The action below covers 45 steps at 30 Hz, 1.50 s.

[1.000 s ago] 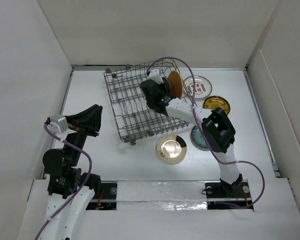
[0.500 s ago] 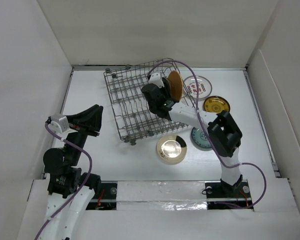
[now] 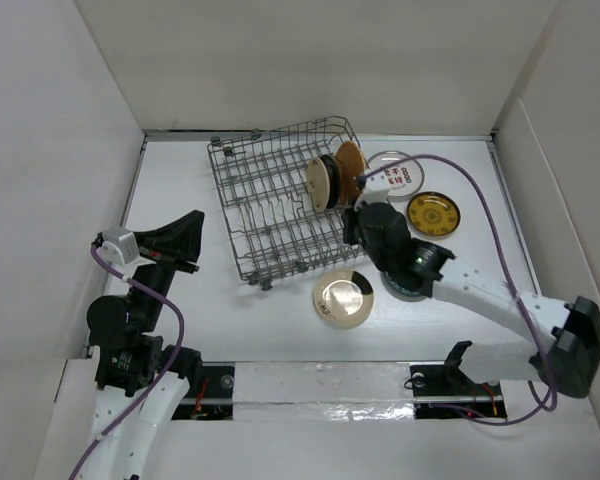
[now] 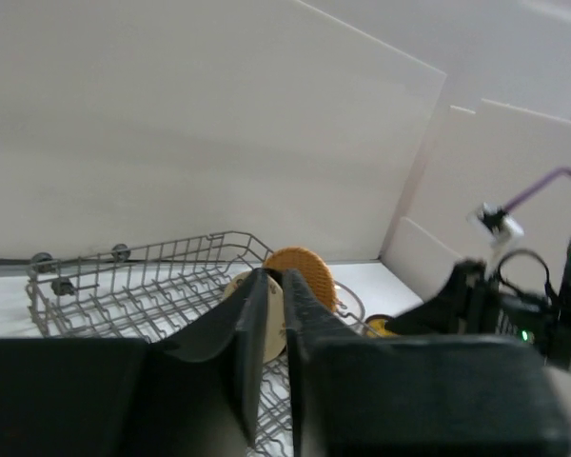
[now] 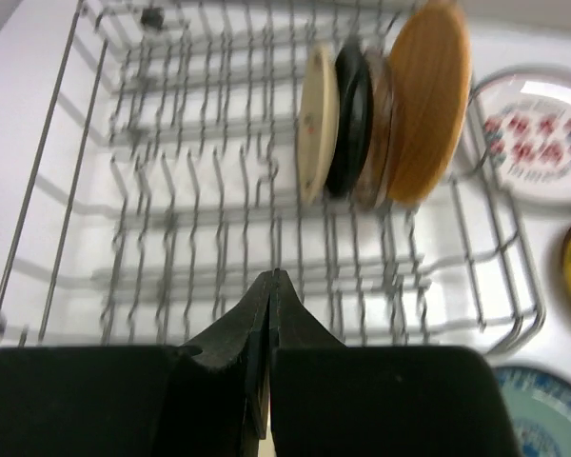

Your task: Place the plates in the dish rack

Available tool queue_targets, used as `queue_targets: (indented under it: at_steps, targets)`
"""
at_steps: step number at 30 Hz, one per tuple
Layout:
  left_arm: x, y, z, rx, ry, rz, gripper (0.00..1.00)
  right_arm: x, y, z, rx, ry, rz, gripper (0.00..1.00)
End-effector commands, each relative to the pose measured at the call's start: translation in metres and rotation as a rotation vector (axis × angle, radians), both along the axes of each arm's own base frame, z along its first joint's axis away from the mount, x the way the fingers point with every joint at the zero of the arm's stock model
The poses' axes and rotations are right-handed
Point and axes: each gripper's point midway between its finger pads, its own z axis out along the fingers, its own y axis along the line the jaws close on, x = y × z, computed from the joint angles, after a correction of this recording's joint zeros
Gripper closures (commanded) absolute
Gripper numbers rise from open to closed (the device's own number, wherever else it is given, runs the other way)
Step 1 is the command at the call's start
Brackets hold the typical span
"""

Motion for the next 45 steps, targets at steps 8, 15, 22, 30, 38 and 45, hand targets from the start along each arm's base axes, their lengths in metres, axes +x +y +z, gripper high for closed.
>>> queue_targets:
  at_steps: [8,15,22,30,38,45]
  targets:
    - [-0.007,0.0,0.016,-0.007,-0.054,-0.01,1.0,-0.113,-0.064,-0.144,0.181,0.563,-0.052,0.59]
    - [-0.007,0.001,0.017,-0.008,-0.056,-0.006,0.88,-0.118,-0.078,-0.195,0.298,0.729,-0.087,0.35]
    - [-0.004,-0.001,0.015,-0.002,-0.048,-0.011,0.79,-0.126,-0.057,-0.224,0.355,0.859,0.042,0.36]
    - [0.047,0.014,-0.031,0.03,0.213,0.133,0.75,-0.119,-0.058,-0.246,0.346,0.903,0.025,0.71]
    - [0.051,-0.015,-0.038,0.083,0.231,-0.015,0.67,-0.131,-0.069,-0.248,0.303,0.923,0.04,1.0]
    - [0.018,-0.01,-0.005,0.051,0.049,-0.027,0.67,-0.169,-0.012,-0.183,0.136,0.835,0.521,1.0]
